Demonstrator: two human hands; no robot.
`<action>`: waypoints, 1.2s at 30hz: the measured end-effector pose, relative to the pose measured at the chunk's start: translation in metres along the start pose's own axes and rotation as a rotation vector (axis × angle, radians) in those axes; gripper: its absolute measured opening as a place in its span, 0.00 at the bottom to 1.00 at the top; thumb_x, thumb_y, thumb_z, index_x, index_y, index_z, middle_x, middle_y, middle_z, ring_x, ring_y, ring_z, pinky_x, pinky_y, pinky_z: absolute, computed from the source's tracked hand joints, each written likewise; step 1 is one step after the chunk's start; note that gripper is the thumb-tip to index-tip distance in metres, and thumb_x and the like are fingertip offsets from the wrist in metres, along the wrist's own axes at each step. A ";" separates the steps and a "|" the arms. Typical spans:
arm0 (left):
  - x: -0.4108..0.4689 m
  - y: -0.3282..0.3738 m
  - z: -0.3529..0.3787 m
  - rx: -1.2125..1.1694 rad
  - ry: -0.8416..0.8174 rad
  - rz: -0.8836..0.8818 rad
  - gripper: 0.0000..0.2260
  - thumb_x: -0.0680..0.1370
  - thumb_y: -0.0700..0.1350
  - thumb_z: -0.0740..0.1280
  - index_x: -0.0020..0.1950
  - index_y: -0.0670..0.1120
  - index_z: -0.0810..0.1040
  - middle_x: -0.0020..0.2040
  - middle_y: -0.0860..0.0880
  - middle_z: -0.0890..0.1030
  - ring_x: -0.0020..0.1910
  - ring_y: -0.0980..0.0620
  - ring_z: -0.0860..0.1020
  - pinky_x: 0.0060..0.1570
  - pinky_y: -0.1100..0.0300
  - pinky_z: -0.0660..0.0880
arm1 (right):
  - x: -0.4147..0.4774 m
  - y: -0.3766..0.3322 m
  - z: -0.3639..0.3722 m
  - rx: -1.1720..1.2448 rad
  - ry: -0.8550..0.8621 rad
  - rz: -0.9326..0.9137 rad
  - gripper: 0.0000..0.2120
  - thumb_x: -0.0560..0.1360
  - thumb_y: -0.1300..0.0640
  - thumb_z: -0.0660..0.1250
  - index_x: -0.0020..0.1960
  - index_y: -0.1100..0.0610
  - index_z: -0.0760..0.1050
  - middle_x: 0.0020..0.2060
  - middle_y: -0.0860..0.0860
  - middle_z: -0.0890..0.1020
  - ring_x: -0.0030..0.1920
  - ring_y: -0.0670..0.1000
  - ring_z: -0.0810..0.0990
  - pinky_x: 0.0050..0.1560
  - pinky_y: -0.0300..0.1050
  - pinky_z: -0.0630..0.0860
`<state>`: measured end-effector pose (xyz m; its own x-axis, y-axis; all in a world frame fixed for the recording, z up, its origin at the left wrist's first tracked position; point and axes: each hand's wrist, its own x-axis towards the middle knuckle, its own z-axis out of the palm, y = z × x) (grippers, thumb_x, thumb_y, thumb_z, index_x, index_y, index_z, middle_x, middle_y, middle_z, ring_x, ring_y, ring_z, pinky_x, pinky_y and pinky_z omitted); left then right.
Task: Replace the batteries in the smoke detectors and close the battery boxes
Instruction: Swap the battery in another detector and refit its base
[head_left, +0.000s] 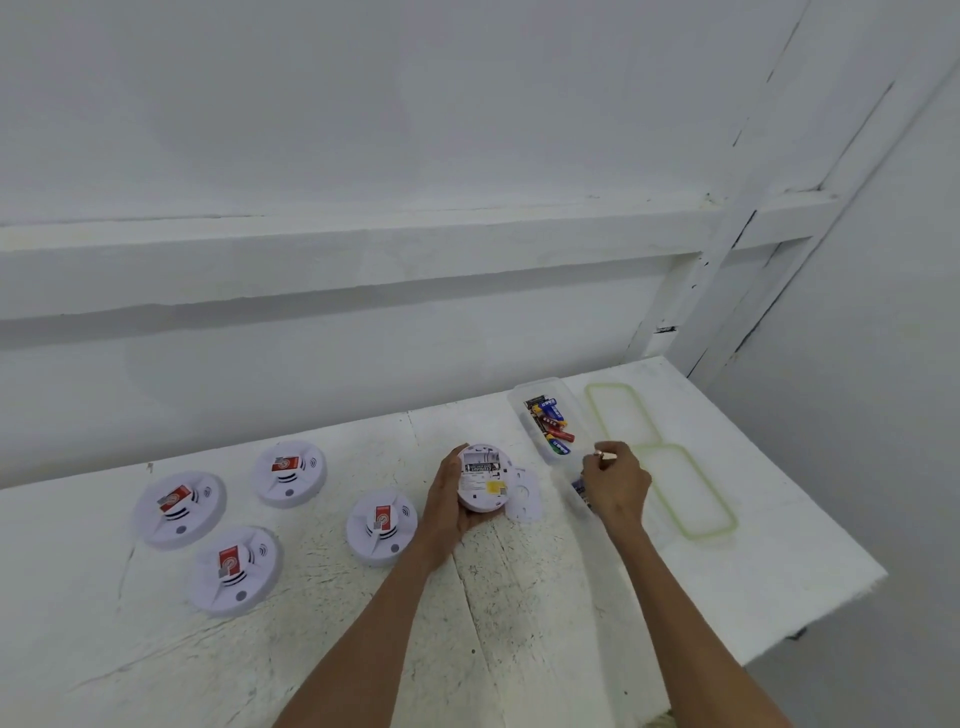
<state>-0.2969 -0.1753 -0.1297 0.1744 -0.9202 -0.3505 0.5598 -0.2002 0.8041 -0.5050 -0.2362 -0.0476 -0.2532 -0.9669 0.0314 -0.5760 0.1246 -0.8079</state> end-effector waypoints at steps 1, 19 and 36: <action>0.000 0.000 0.000 0.004 -0.005 0.000 0.21 0.87 0.54 0.56 0.77 0.47 0.70 0.70 0.41 0.79 0.67 0.37 0.79 0.64 0.32 0.75 | 0.002 0.007 -0.003 -0.036 -0.028 0.042 0.10 0.76 0.59 0.65 0.55 0.60 0.78 0.35 0.53 0.83 0.36 0.55 0.83 0.47 0.46 0.80; -0.004 0.001 0.000 -0.046 -0.035 0.001 0.15 0.88 0.52 0.54 0.71 0.51 0.74 0.68 0.43 0.81 0.63 0.41 0.82 0.61 0.36 0.79 | -0.002 0.024 -0.026 -0.406 -0.269 0.275 0.16 0.70 0.66 0.65 0.29 0.57 0.61 0.27 0.52 0.66 0.26 0.50 0.65 0.24 0.37 0.57; -0.002 0.000 -0.002 -0.024 -0.046 0.011 0.18 0.87 0.53 0.56 0.74 0.48 0.72 0.69 0.42 0.80 0.65 0.39 0.81 0.60 0.36 0.80 | -0.008 -0.002 -0.011 -0.354 -0.048 0.045 0.09 0.77 0.58 0.66 0.54 0.60 0.78 0.48 0.58 0.82 0.46 0.58 0.81 0.39 0.44 0.72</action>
<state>-0.2954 -0.1733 -0.1298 0.1437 -0.9366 -0.3195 0.5772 -0.1829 0.7958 -0.5100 -0.2267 -0.0396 -0.2522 -0.9671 -0.0338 -0.8007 0.2282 -0.5539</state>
